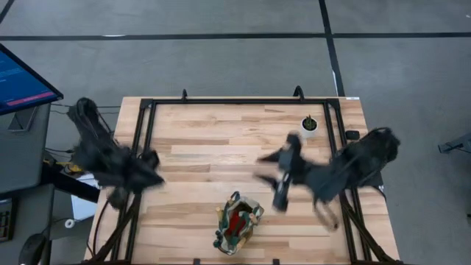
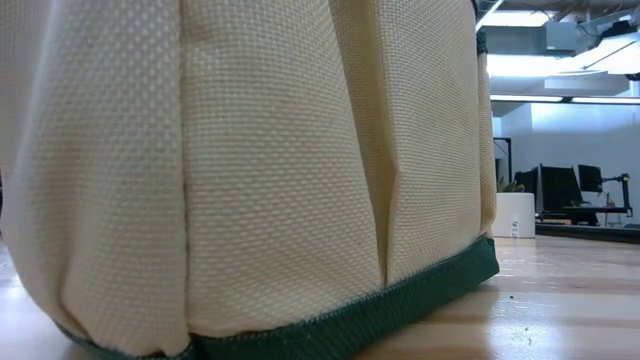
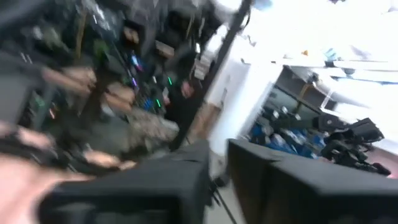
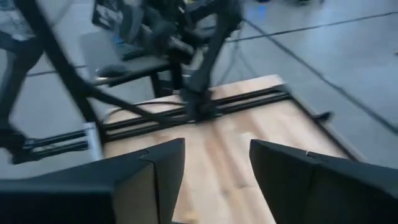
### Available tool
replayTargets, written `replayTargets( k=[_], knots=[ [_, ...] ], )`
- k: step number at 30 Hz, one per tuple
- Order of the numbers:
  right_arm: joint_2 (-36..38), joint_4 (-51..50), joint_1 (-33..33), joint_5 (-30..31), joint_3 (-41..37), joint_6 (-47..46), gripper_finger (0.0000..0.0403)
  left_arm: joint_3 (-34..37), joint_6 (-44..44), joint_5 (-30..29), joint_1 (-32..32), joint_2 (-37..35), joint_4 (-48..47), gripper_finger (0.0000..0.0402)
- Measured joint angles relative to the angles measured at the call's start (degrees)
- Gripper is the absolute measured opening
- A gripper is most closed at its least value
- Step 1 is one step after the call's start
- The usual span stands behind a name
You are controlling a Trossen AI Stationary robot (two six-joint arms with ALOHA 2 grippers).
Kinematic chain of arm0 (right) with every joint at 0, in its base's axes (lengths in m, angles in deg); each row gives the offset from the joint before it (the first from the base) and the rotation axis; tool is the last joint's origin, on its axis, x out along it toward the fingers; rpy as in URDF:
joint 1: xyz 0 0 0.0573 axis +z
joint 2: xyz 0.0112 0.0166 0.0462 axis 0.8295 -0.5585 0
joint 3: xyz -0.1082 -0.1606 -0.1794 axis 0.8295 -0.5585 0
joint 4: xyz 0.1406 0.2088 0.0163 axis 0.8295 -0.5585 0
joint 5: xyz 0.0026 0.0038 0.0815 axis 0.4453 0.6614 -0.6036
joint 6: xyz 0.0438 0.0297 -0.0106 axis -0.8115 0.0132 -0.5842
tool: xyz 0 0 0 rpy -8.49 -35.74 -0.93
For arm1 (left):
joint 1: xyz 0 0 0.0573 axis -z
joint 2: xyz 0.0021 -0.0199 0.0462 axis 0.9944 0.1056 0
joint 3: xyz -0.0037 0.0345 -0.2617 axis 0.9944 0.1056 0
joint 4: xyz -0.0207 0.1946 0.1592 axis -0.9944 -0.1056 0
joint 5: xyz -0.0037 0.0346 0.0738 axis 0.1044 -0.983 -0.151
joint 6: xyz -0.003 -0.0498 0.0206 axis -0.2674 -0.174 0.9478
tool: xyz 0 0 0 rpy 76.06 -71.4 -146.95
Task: Pick & Place Garden tools in Gardening bag
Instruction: Return to Home Position
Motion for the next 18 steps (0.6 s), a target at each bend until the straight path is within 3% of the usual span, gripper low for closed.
replayTargets(
  k=[2, 9, 14, 18],
  knots=[
    [3.2, -3.6, -1.1, 1.0, 0.0, 1.4, 0.0166, 0.0, 4.0, -0.7, 0.0, -6.7, -3.5, 0.0015],
    [13.4, -15.6, -3.9, 2.8, -2.9, 2.6, 0.0108, 1.2, 6.0, 1.4, 0.0, -21.2, -14.8, 0.0001],
    [24.1, -13.7, -3.9, 2.8, -16.8, 1.9, 0.0063, 7.0, 6.3, 3.7, 0.0, -26.5, -15.6, 0.0001],
    [36.5, -1.6, -3.9, 2.6, -34.4, 1.5, 0.0035, 12.9, 3.5, 3.7, 0.0, -31.4, -14.8, 0.0001]
  ],
)
